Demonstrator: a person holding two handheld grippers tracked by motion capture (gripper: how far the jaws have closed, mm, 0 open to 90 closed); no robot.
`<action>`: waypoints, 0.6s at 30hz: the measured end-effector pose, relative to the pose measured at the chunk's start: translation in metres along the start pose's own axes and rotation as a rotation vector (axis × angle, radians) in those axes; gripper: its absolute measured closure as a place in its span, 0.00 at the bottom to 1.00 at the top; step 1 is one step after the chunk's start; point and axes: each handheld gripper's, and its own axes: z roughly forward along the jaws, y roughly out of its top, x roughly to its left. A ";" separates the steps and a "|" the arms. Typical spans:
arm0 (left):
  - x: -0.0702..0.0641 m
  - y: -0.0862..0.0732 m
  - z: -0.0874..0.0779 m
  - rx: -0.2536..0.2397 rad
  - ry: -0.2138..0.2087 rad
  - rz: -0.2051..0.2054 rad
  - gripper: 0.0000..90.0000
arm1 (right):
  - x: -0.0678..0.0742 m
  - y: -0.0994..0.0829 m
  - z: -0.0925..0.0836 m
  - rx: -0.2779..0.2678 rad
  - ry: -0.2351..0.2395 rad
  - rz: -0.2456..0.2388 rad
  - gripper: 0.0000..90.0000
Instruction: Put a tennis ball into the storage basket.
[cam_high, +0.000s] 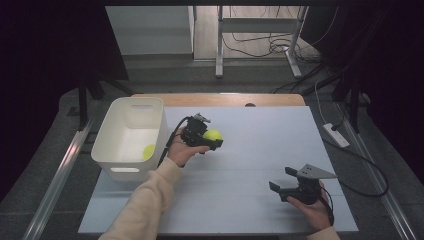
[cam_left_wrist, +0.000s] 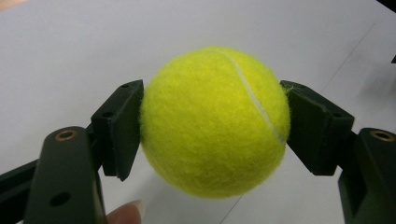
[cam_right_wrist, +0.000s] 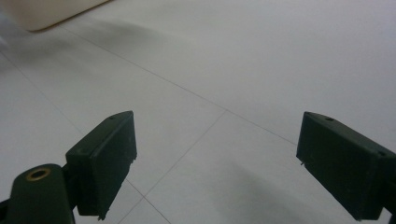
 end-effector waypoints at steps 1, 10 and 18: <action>0.000 0.000 -0.002 -0.008 0.001 0.000 0.30 | 0.000 0.000 0.000 0.000 0.000 0.000 0.13; -0.001 0.000 -0.012 -0.033 0.003 0.008 0.30 | 0.000 0.000 0.000 0.001 -0.002 0.000 0.13; -0.002 0.000 -0.019 -0.064 0.008 0.000 0.30 | 0.000 0.000 -0.001 0.000 -0.008 0.002 0.13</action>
